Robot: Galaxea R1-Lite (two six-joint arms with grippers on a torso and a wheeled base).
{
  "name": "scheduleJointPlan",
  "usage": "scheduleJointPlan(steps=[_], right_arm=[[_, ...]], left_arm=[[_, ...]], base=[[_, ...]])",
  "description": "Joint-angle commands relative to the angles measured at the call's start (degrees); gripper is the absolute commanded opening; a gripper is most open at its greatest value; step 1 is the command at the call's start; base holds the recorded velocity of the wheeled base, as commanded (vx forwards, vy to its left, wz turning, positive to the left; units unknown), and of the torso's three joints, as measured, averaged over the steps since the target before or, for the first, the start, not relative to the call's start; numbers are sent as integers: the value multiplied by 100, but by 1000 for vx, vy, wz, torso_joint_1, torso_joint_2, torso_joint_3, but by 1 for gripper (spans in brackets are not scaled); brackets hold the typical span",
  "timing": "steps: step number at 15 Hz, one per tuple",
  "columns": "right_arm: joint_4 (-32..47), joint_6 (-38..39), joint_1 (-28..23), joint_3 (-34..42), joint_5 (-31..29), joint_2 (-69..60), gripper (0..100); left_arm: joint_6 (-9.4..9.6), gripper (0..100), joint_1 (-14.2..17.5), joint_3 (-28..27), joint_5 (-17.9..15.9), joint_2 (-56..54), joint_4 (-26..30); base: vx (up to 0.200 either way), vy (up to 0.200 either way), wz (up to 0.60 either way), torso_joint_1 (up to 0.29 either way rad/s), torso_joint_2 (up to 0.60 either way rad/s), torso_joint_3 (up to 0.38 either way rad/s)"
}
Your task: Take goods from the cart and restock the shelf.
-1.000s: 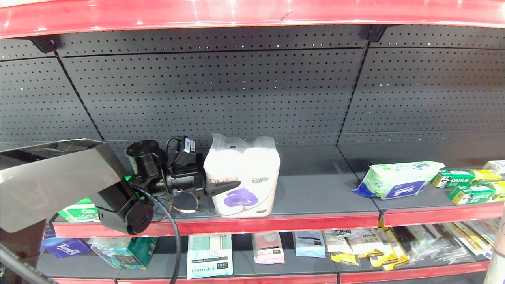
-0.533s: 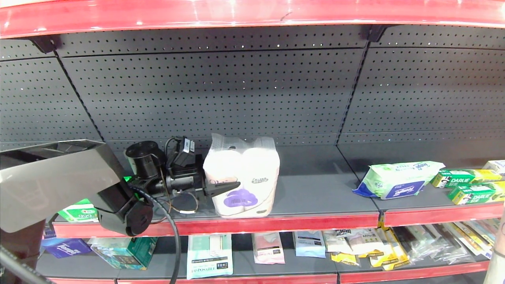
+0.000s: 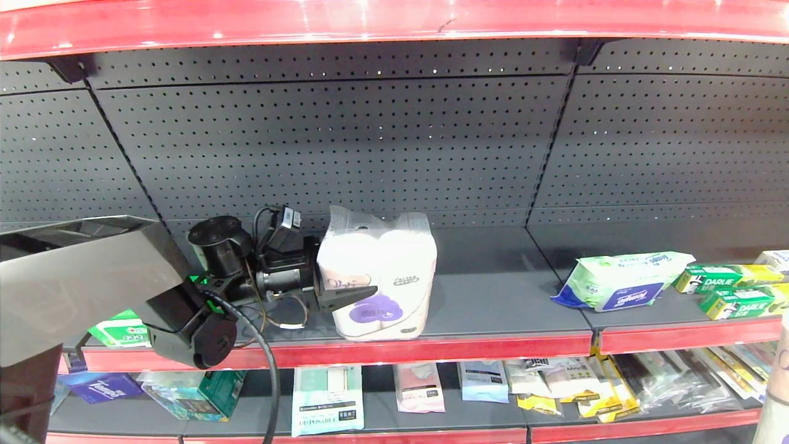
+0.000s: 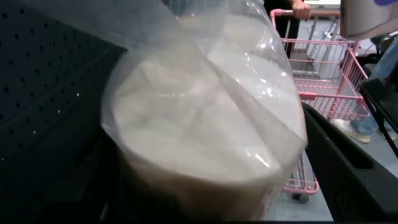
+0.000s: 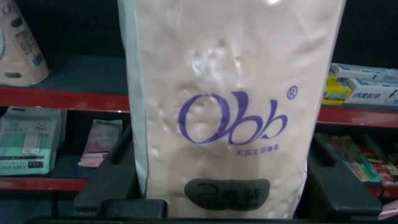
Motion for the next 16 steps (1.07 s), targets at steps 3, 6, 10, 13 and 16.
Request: scheduleJointPlan(steps=[3,6,10,13,16], right_arm=[[10,-6,5,14,-1,0,0],[1,3,5,66,8,0,0],[1,3,5,66,25,9,0],[-8,3,5,66,43,9,0],[-8,-6,5,5,43,0,0]], left_arm=[[-420,100,16,1,7,-596,-9],[-815,100,16,-52,42,-939,-9],[-868,100,16,-685,1255,-1035,-9],[-868,100,25,-667,1651,-1361,-9],[-446,100,263,-667,2741,-1607,412]], base=[[0,0,0,0,0,0],[0,0,0,0,0,0],[0,0,0,0,0,0],[0,0,0,0,0,0],[0,0,0,0,0,0]])
